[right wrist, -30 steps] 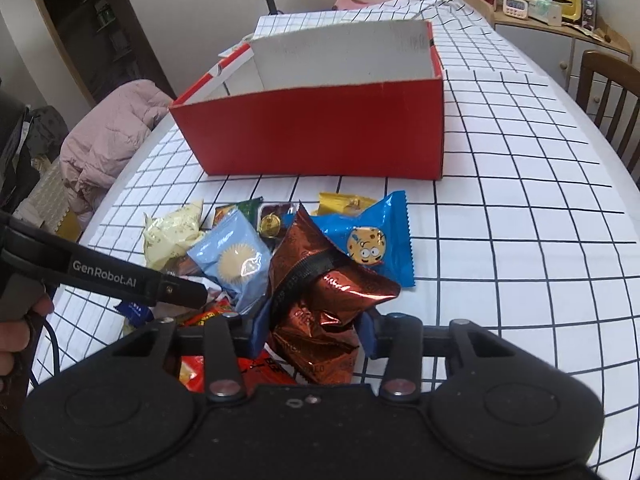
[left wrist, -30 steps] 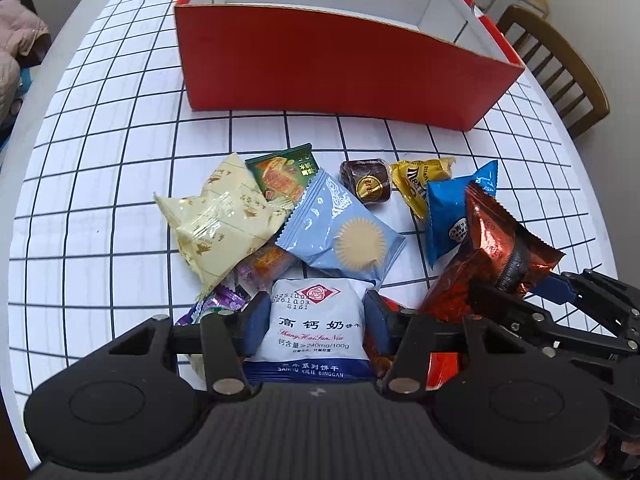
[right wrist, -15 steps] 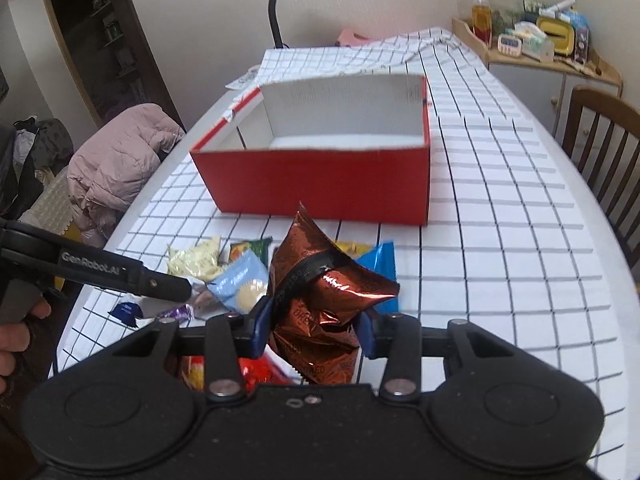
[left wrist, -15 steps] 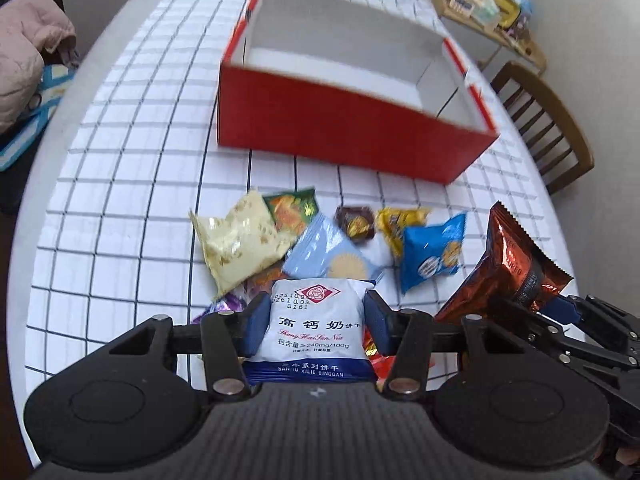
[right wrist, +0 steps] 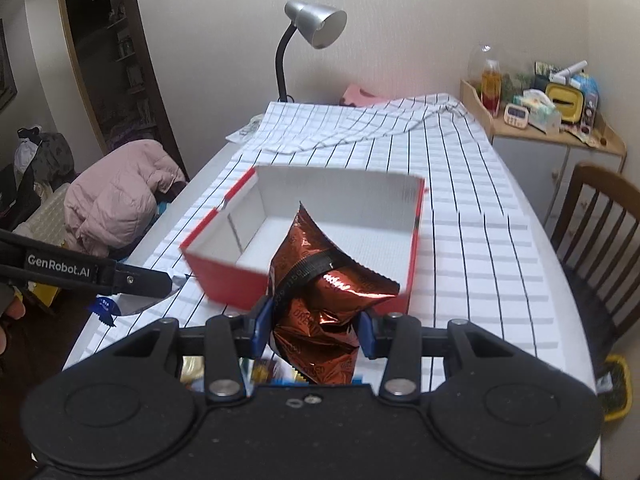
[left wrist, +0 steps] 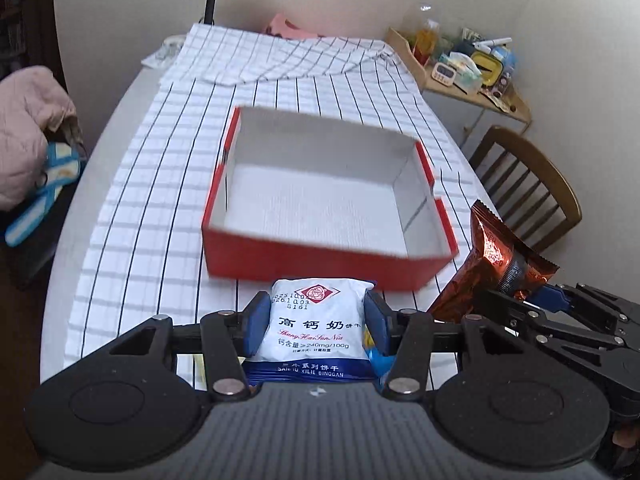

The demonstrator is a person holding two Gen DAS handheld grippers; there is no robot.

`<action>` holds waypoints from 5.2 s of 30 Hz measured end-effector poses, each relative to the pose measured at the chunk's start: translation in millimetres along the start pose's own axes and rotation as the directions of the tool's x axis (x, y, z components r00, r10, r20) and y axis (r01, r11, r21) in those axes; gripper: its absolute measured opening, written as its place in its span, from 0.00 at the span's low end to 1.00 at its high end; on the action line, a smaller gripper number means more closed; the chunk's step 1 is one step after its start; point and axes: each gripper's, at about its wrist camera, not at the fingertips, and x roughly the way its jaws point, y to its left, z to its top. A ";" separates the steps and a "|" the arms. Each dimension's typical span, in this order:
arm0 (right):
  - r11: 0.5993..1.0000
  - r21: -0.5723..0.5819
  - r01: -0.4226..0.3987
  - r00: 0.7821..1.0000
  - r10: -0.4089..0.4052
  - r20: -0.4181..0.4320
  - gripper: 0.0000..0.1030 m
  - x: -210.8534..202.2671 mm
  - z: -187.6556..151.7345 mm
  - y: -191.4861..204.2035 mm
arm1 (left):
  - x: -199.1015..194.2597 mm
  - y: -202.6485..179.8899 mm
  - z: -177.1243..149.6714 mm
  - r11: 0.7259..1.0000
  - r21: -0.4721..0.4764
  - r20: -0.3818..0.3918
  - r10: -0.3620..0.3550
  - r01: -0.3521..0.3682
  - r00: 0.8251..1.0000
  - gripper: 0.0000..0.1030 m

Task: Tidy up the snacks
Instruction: 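Carry both packets into the red box and open both tools to drop them, then withdraw both tools from the box back toward the snack pile, then grasp the red chip bag with the right tool, then grasp the green-and-white egg-yolk pastry packet with the left tool while the right tool holds the chip bag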

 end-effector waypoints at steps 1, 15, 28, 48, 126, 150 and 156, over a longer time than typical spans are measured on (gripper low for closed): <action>1.000 -0.001 0.003 1.000 -0.003 -0.001 0.41 4.0 5.5 -2.1 | 2.5 -1.7 6.6 1.000 0.001 0.004 0.007 -0.007 1.000 0.49; 0.999 -0.049 0.003 0.994 -0.008 -0.107 0.41 95.0 58.1 -22.8 | 83.7 -0.4 78.8 0.992 -0.007 -0.029 0.124 -0.124 0.992 0.49; 0.991 -0.134 -0.011 0.968 -0.024 -0.251 0.41 173.9 51.9 -24.1 | 166.3 3.5 84.0 0.977 0.013 -0.150 0.211 -0.211 0.966 0.49; 0.989 -0.150 -0.004 0.969 -0.033 -0.243 0.67 177.3 48.3 -23.3 | 173.0 4.1 80.1 0.973 0.000 -0.169 0.228 -0.231 0.959 0.51; 0.862 0.444 0.247 0.903 -0.038 -0.428 0.99 65.3 -123.6 59.1 | -2.0 82.1 -148.8 0.953 -0.094 -0.022 0.288 -0.288 0.958 0.94; 0.870 0.468 0.154 0.920 0.046 -0.388 0.65 55.2 -130.5 34.6 | 68.7 64.0 -157.4 0.967 -0.100 -0.196 0.210 -0.233 0.958 0.89; 0.879 0.456 0.138 0.926 0.048 -0.374 0.65 51.6 -128.8 34.4 | 71.6 57.4 -155.5 0.979 -0.116 -0.206 0.139 -0.165 0.969 0.59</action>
